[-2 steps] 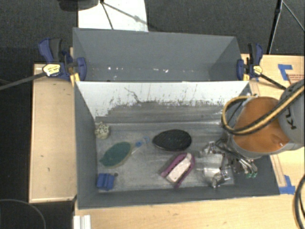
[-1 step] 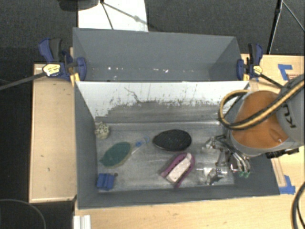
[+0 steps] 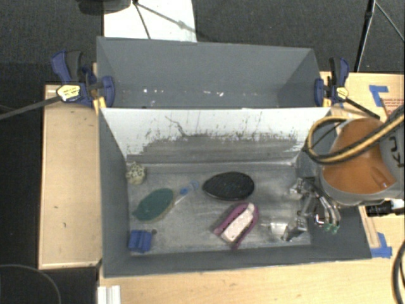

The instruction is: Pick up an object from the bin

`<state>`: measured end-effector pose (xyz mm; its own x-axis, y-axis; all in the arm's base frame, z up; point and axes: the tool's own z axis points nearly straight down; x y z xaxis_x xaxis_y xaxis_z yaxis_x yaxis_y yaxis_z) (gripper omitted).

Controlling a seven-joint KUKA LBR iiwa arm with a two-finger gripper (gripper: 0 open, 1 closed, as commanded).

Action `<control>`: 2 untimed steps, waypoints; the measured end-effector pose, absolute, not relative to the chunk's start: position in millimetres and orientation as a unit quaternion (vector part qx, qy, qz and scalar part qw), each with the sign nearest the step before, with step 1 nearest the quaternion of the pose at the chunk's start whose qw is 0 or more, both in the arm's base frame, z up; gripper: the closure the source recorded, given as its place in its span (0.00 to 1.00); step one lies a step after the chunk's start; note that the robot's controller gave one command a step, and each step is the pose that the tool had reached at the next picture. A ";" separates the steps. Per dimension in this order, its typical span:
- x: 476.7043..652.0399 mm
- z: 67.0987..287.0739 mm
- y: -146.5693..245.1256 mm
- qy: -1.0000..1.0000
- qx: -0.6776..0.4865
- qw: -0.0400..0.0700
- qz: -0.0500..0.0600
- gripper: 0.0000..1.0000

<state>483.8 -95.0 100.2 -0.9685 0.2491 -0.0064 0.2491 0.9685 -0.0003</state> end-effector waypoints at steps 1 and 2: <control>483.5 72.4 -73.7 0.968 0.252 0.002 0.000 0.00; 479.7 72.4 -74.9 0.948 0.320 0.002 0.002 0.00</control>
Offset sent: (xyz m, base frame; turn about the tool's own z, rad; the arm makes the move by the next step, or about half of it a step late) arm -0.0019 0.0219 -0.0302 0.2578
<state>479.7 -74.9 72.4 -0.7958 0.6056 -0.0021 0.6056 0.7958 0.0041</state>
